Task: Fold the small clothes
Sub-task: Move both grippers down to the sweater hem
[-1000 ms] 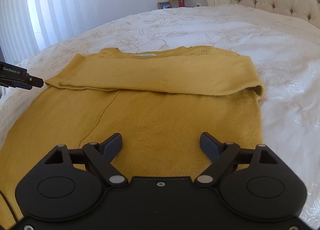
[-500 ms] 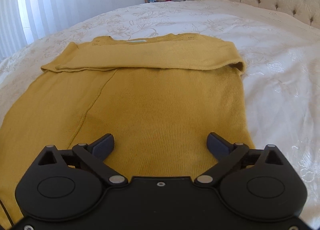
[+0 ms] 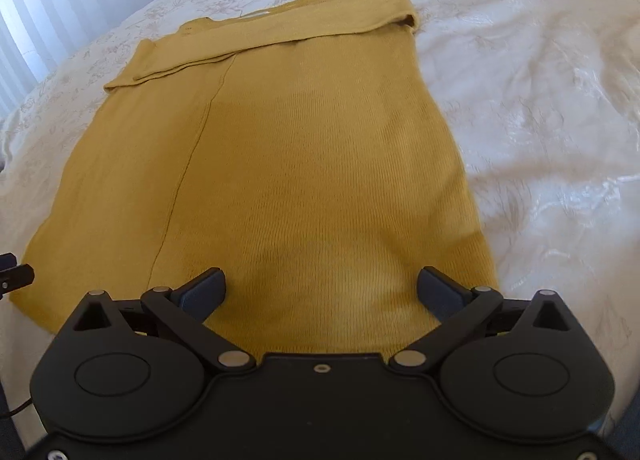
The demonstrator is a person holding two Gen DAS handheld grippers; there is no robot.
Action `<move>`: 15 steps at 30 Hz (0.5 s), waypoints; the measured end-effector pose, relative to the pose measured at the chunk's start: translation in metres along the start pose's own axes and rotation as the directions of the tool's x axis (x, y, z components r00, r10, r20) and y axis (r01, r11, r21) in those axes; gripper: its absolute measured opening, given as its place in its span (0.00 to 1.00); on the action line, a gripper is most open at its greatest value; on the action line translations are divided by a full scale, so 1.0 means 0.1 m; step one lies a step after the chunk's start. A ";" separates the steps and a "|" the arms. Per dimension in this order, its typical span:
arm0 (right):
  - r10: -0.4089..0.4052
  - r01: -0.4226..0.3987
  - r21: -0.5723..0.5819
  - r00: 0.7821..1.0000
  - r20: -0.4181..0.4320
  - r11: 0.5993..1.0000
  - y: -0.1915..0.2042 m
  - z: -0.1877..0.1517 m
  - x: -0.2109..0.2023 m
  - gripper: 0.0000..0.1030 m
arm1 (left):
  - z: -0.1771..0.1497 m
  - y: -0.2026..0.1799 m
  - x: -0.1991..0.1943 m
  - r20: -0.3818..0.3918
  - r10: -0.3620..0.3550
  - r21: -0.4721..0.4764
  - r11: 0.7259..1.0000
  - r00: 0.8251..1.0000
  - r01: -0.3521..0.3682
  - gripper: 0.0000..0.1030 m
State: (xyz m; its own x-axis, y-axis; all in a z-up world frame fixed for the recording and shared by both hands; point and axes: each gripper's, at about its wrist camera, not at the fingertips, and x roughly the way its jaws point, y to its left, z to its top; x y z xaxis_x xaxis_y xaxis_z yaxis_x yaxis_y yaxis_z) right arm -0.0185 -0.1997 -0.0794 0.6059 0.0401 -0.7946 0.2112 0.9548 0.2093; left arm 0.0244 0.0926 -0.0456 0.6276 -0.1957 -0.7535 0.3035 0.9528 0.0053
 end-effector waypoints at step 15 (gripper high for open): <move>-0.028 0.029 0.174 1.000 -0.012 0.984 -0.64 -0.03 -0.21 0.93 | -0.07 0.25 0.19 -0.070 -0.022 -0.075 0.997 0.997 0.017 0.54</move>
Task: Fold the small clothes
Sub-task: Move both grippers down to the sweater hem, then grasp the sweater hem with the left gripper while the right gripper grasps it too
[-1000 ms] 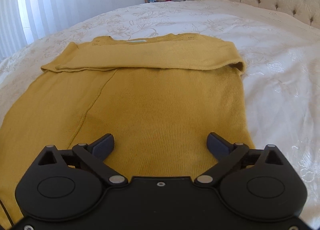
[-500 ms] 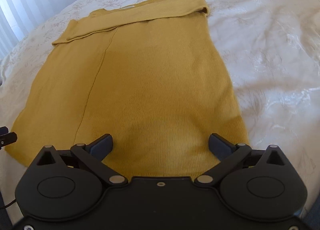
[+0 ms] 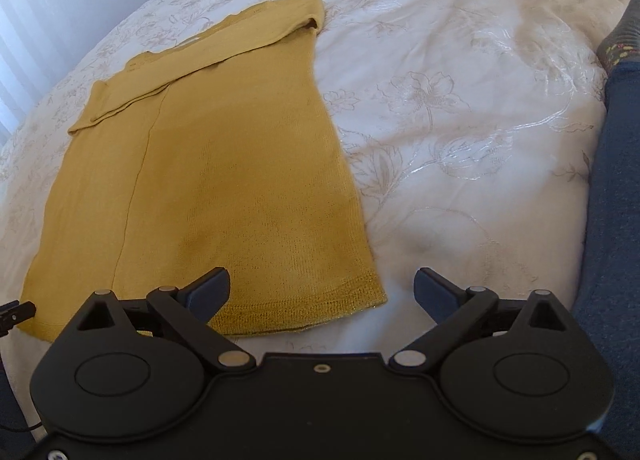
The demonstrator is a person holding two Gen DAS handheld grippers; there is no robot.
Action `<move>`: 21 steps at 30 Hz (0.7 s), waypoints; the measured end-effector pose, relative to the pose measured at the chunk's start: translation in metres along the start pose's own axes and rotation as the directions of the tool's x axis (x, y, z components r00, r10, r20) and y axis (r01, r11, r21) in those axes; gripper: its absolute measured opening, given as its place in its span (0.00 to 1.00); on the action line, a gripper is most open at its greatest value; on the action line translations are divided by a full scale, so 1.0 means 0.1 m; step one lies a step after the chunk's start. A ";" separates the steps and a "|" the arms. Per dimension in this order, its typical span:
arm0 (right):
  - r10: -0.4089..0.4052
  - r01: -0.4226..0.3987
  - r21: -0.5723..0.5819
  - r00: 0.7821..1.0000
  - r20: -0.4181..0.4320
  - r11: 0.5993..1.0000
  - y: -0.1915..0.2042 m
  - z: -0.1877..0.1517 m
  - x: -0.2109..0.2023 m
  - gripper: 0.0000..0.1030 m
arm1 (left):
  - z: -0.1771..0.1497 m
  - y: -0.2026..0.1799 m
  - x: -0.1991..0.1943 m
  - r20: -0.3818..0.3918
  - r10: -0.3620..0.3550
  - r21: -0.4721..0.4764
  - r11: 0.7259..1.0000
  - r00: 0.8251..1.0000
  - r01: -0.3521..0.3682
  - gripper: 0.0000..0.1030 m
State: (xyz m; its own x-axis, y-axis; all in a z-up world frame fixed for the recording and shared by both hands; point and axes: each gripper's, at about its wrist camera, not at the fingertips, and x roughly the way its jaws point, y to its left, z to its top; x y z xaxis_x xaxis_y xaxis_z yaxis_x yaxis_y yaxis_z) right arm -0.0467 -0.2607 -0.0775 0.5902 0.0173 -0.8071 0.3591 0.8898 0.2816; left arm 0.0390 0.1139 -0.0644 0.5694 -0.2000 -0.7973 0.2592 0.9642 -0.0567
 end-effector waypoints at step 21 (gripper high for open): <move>0.107 -0.108 -0.026 0.994 -0.016 0.994 0.02 0.01 0.21 0.87 | -0.01 -0.03 0.10 -0.030 -0.080 0.043 0.996 0.996 0.081 0.59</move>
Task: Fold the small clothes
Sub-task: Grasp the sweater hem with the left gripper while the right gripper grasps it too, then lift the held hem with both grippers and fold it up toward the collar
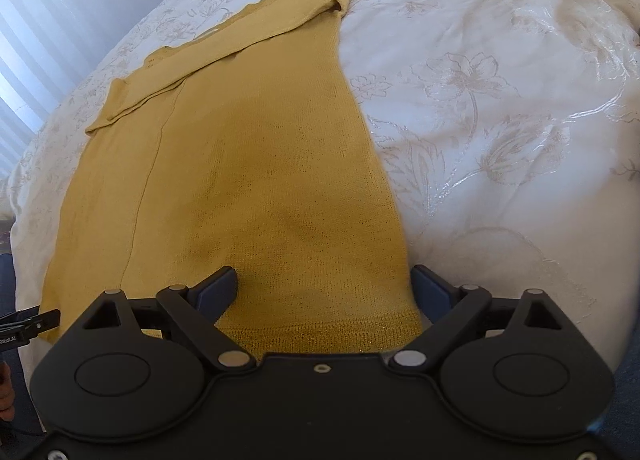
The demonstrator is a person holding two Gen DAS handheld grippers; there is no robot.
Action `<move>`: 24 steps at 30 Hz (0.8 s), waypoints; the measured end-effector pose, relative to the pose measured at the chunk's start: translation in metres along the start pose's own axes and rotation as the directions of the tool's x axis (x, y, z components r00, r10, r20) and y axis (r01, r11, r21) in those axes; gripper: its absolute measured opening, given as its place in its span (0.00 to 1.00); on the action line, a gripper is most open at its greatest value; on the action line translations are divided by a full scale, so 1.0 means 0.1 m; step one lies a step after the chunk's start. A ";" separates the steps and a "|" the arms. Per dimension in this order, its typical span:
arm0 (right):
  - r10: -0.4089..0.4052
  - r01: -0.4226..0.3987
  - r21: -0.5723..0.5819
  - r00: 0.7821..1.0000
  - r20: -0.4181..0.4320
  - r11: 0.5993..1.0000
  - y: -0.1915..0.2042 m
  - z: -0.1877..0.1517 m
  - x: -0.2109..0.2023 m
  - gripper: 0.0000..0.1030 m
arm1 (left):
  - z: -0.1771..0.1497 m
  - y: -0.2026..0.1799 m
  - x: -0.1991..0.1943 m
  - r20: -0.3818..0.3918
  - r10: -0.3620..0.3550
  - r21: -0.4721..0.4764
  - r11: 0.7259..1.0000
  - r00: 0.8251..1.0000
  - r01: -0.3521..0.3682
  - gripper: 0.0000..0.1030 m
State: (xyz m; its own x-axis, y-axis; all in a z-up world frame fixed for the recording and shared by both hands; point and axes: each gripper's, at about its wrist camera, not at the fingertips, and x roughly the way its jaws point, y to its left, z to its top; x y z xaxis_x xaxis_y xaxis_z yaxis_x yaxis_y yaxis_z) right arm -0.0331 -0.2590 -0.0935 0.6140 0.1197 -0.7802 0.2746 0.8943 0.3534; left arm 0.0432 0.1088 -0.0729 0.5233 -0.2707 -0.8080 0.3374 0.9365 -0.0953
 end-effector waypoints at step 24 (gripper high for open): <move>0.139 -0.148 0.065 0.982 0.127 0.987 0.02 0.11 -0.41 0.16 | 0.20 0.07 -0.37 0.152 -0.070 -0.124 0.988 0.986 0.089 0.07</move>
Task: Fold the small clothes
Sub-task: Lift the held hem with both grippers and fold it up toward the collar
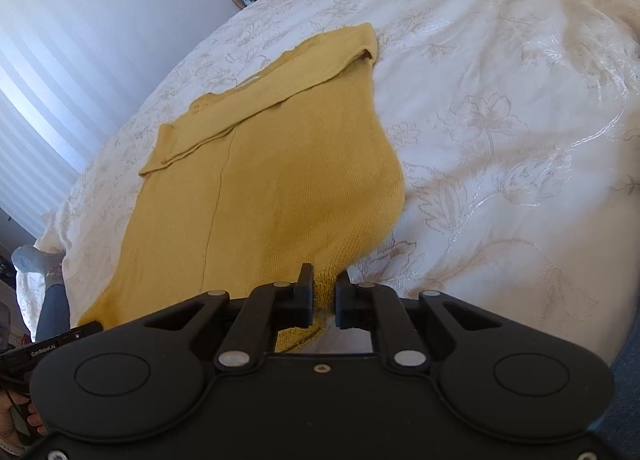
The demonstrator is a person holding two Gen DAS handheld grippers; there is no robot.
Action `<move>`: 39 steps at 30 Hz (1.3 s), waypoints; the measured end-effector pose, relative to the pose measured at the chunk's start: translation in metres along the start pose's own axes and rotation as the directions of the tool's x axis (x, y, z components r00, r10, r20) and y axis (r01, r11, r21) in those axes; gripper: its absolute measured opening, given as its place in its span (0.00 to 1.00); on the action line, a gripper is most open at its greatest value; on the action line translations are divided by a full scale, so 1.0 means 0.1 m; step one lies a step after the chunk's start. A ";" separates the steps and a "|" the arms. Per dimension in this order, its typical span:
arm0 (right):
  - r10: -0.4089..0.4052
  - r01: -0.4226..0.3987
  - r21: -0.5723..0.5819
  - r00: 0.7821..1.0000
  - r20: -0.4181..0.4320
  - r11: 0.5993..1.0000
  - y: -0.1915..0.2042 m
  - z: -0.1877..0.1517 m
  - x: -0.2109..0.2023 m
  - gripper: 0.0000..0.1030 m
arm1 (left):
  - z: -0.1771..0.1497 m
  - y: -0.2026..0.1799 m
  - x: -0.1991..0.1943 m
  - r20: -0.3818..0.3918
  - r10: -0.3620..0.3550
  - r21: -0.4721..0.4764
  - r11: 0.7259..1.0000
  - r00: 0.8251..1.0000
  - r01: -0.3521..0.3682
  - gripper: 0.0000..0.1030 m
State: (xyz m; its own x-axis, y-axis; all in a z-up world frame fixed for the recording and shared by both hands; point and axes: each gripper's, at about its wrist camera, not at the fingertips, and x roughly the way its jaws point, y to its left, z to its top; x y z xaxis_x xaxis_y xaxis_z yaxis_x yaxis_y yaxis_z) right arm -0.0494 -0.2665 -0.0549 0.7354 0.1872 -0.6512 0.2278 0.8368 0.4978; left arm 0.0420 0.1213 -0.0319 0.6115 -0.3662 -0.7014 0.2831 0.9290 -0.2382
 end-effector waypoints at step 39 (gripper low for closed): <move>-0.076 0.074 0.018 0.991 0.114 0.997 0.16 2.55 2.56 0.16 | 2.37 0.39 2.23 0.096 0.172 -0.082 0.983 0.980 -0.164 0.10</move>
State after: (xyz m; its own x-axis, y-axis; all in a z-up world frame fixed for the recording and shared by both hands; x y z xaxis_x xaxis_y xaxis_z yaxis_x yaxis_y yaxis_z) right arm 0.3054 -0.3365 -0.0679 0.7837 0.0636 -0.6179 0.2933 0.8390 0.4584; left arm 0.3646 0.0635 -0.0386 0.7189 -0.2042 -0.6644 0.1169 0.9778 -0.1741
